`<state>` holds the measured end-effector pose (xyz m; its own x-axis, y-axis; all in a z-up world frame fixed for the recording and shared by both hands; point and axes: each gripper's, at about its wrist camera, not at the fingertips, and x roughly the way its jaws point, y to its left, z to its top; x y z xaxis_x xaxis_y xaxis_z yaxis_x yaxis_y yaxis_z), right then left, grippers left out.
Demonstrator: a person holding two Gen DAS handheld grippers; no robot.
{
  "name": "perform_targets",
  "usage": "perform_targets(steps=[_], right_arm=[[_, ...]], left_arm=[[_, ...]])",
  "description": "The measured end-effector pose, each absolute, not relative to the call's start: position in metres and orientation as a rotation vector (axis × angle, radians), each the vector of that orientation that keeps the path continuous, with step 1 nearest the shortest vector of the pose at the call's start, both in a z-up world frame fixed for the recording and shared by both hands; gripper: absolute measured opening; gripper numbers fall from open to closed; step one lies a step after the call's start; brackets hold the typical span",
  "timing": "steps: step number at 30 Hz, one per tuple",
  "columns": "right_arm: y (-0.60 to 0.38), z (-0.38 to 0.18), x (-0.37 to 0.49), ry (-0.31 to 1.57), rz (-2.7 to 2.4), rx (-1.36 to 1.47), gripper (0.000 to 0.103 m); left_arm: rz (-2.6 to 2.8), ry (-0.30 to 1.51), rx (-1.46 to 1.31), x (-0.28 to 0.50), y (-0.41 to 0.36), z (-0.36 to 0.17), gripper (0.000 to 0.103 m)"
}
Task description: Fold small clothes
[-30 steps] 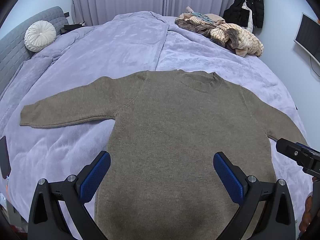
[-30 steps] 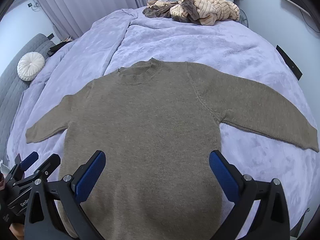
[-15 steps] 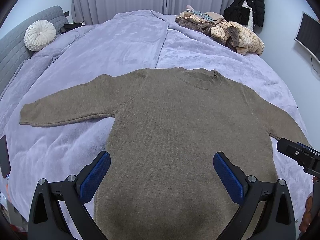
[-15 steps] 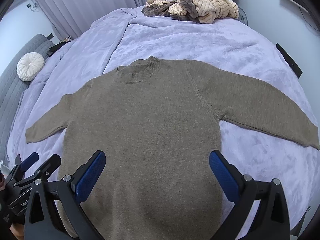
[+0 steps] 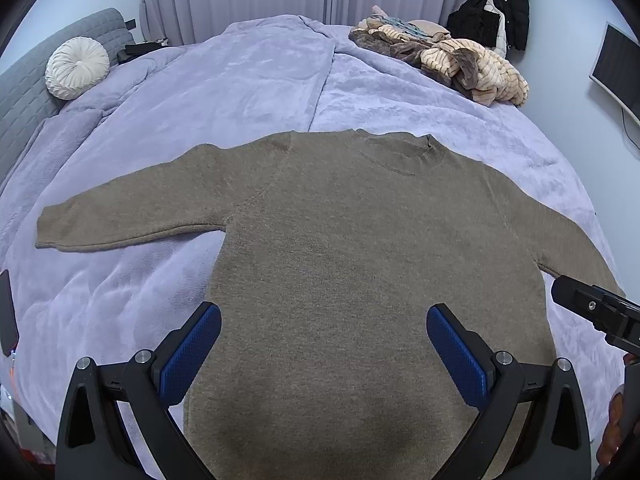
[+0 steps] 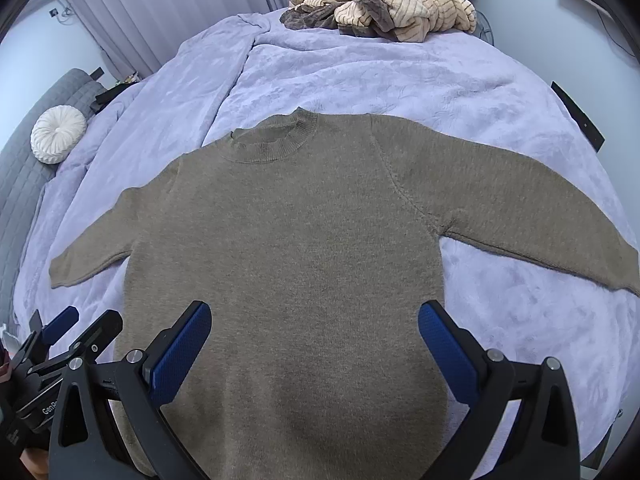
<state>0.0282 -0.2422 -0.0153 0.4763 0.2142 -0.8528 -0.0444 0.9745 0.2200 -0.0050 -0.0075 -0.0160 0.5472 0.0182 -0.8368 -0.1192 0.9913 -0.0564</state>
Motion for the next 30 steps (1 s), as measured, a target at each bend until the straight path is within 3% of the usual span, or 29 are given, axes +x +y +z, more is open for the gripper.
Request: perform_targets(steps=[30], right_arm=[[-0.237, -0.04, 0.052, 1.123, 0.146, 0.195, 0.103]], left_arm=[[0.076, 1.063, -0.109, 0.023, -0.006, -0.042, 0.103]])
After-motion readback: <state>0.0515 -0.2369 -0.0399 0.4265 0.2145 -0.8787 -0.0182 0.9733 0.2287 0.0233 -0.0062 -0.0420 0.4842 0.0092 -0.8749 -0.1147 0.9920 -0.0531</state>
